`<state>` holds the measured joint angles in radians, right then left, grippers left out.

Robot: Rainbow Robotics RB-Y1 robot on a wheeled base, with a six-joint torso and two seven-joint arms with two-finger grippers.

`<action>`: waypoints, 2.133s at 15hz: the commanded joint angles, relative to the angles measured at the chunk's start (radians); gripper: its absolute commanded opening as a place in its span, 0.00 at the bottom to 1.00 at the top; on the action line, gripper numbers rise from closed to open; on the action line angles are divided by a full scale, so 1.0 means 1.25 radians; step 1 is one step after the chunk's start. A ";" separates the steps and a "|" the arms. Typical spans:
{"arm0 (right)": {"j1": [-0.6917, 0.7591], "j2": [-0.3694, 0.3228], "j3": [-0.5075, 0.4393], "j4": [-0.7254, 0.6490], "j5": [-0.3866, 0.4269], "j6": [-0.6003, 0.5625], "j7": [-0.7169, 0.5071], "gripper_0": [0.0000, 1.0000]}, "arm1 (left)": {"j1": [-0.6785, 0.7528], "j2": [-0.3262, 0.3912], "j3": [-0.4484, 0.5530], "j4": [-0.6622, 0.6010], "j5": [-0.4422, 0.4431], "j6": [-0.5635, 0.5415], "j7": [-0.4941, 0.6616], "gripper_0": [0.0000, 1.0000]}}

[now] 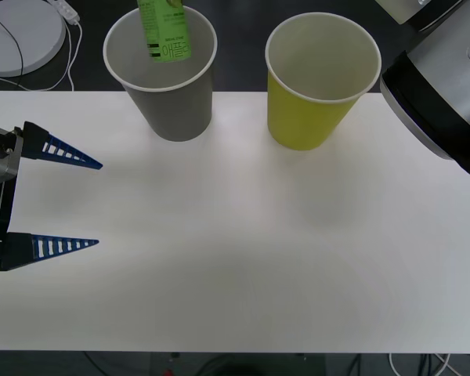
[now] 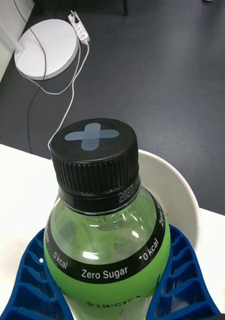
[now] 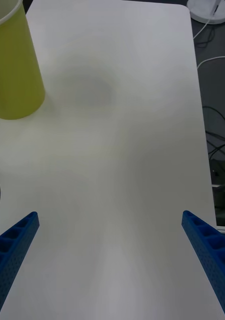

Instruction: Put the can into the green bin and the plastic bottle into the gray bin

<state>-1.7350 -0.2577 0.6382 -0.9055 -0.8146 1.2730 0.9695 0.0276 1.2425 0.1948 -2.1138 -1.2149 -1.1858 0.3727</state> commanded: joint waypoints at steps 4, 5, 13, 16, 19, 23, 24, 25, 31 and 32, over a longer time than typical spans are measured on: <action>0.000 0.000 0.001 0.000 0.001 -0.016 -0.017 1.00 | 0.000 0.000 0.000 0.000 0.000 0.000 0.000 1.00; 0.000 0.000 0.000 -0.001 0.000 -0.016 -0.017 1.00 | 0.000 0.000 0.000 0.000 0.000 0.000 0.000 1.00; 0.006 -0.001 0.000 -0.011 0.000 -0.018 -0.010 1.00 | 0.000 0.000 0.000 0.000 0.000 0.000 0.000 1.00; 0.044 -0.022 0.001 -0.082 0.001 -0.016 -0.016 1.00 | 0.000 0.000 0.000 0.000 0.000 0.000 0.000 1.00; 0.090 -0.061 0.006 -0.206 0.003 0.030 -0.026 1.00 | 0.000 0.000 0.000 0.000 0.000 0.000 0.000 1.00; 0.142 -0.104 0.006 -0.327 0.003 0.044 -0.043 1.00 | 0.000 0.000 0.000 0.000 0.000 0.000 0.000 1.00; 0.145 -0.112 0.006 -0.341 0.003 0.059 -0.043 1.00 | 0.000 0.000 0.000 0.000 0.000 0.000 0.000 1.00; 0.145 -0.120 0.006 -0.354 0.003 0.077 -0.036 1.00 | 0.000 0.000 0.000 0.000 0.000 0.000 0.000 1.00; 0.169 -0.139 0.006 -0.394 0.010 0.085 -0.015 1.00 | 0.000 0.000 0.000 0.000 0.000 0.000 0.000 1.00; 0.177 -0.139 0.006 -0.395 0.011 0.080 -0.011 1.00 | 0.000 0.000 0.000 0.000 0.000 0.000 0.000 1.00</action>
<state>-1.5204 -0.4309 0.6458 -1.3978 -0.8015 1.3773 0.9515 0.0276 1.2425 0.1948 -2.1138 -1.2149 -1.1858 0.3727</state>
